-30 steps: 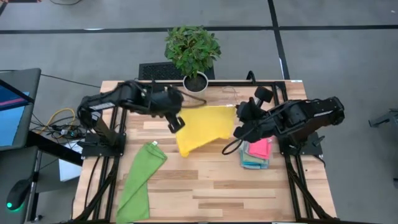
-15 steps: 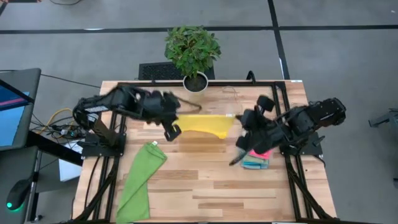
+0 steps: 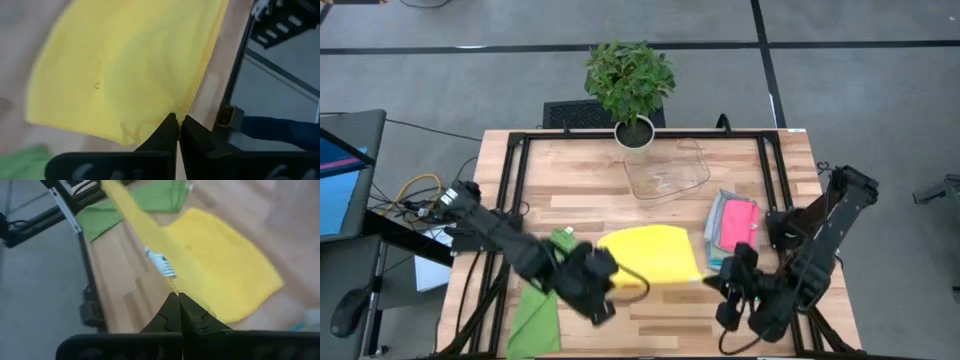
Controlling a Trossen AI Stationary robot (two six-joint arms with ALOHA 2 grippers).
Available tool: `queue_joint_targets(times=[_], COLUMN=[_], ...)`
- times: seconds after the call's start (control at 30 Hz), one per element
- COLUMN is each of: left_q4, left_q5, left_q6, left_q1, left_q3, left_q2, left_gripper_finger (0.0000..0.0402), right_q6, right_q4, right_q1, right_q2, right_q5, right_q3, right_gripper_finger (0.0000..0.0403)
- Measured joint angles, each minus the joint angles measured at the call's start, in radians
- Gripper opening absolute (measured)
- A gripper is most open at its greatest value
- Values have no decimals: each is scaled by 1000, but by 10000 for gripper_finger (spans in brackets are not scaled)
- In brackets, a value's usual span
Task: Fold microfiber towels
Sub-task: Fold the yellow microfiber cloth
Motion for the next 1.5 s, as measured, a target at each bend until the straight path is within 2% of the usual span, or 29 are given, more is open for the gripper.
queue_joint_targets(times=[0.13,0.23,0.3,0.43,0.5,0.67,0.8,0.93,1.03,1.17,1.33,1.5], left_q4=[132,149,134,123,69,69,91,108,109,119,119,124], left_q5=[18,34,48,53,33,38,40,37,37,41,45,44], left_q6=[-91,-125,-127,-109,-114,-119,-104,-83,-61,-32,-24,-17], left_q1=[-56,-69,-66,-43,-24,13,33,50,52,56,58,57], left_q3=[-112,-157,-185,-236,-252,-288,-300,-303,-304,-305,-305,-306], left_q2=[40,72,83,81,81,80,80,80,80,80,80,80], left_gripper_finger=[0,0,0,0,0,0,3,3,3,3,4,4], right_q6=[111,150,146,62,5,-146,-251,-357,-455,-533,-625,-680], right_q4=[116,143,100,82,89,125,188,313,461,541,596,592], right_q1=[26,19,-6,-95,-145,-228,-208,-171,-175,-212,-272,-318], right_q2=[0,0,0,-1,0,0,0,63,142,263,353,378], right_q5=[-39,-52,-66,-125,-137,-164,-202,-202,-243,-325,-465,-479], right_q3=[-111,-167,-187,-217,-236,-246,-246,-247,-243,-246,-246,-247], right_gripper_finger=[5,5,5,5,6,15,53,103,143,185,208,209])
